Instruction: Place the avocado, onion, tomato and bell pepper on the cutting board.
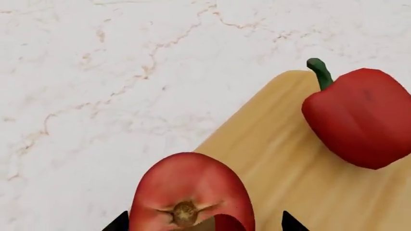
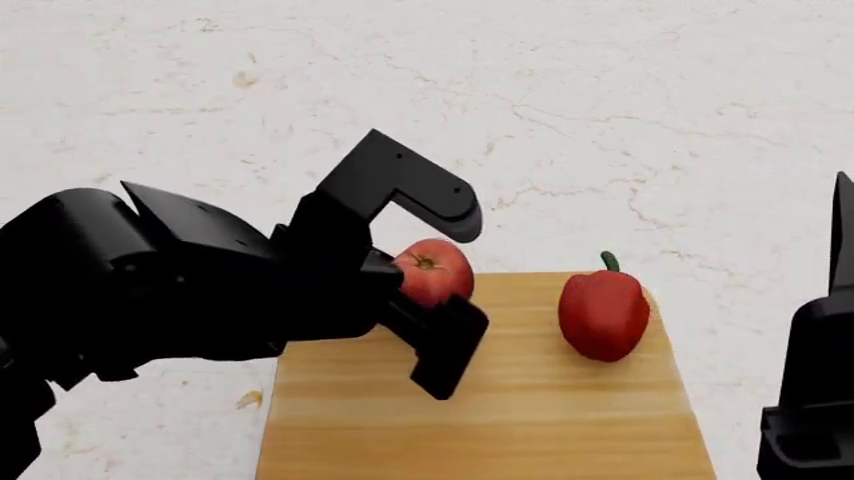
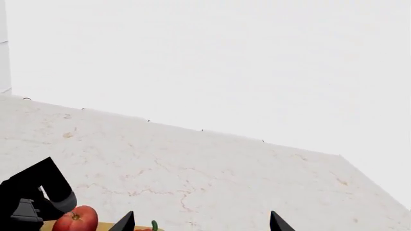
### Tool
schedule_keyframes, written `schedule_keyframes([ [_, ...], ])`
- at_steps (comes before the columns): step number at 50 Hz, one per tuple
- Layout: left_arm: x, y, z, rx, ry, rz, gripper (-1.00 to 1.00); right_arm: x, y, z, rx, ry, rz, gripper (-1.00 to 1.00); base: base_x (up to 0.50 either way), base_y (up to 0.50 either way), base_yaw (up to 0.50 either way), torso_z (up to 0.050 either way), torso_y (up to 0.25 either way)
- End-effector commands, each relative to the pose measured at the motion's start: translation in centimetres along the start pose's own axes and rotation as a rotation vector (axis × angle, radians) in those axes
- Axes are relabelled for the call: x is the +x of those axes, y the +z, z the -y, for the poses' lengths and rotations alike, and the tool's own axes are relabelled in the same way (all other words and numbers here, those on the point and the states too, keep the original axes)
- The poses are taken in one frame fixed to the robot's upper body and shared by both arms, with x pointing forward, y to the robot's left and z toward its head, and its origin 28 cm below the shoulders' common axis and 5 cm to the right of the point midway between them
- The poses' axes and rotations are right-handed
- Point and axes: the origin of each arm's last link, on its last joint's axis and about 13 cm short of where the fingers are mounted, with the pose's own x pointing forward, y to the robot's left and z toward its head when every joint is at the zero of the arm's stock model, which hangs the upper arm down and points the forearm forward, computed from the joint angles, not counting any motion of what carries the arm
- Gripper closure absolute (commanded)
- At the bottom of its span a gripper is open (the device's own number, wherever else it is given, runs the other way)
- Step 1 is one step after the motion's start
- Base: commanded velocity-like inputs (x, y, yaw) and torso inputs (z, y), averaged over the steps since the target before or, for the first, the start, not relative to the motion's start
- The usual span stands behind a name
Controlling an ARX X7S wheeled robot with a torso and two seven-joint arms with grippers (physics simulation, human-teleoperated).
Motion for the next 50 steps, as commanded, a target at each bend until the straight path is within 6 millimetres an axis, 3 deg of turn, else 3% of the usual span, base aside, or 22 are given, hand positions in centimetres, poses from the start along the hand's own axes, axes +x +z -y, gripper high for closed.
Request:
schedule_keyframes([
  [1,-2.0,1.3,0.6,0.009,-0.029,0.068,-1.00,0.0,0.4,-0.1,0.001,0.030,0.053,-1.00,0.00,0.00,0.00,0.000,0.000],
  [8,-4.1,1.6,0.5,0.019,0.001,0.135,-1.00,0.1,0.6,-0.1,0.006,0.039,0.056,-1.00,0.00,0.00,0.00,0.000,0.000],
  [18,-9.7,1.6,-0.1,-0.029,0.017,0.277,-1.00,0.2,0.5,-0.1,-0.015,0.041,0.036,-1.00,0.00,0.00,0.00,0.000,0.000],
  [26,-14.9,0.1,-0.2,-0.075,0.058,0.376,-1.00,0.5,0.9,-0.3,-0.047,0.069,0.023,-1.00,0.00,0.00,0.00,0.000,0.000],
  [32,-17.4,-1.4,-0.7,-0.095,0.132,0.378,-1.00,1.1,1.0,-0.4,-0.051,0.085,0.021,-1.00,0.00,0.00,0.00,0.000,0.000],
  [50,-25.4,-6.2,1.0,-0.113,0.318,0.271,-1.00,1.8,2.1,-0.6,-0.066,0.121,0.035,-1.00,0.00,0.00,0.00,0.000,0.000],
])
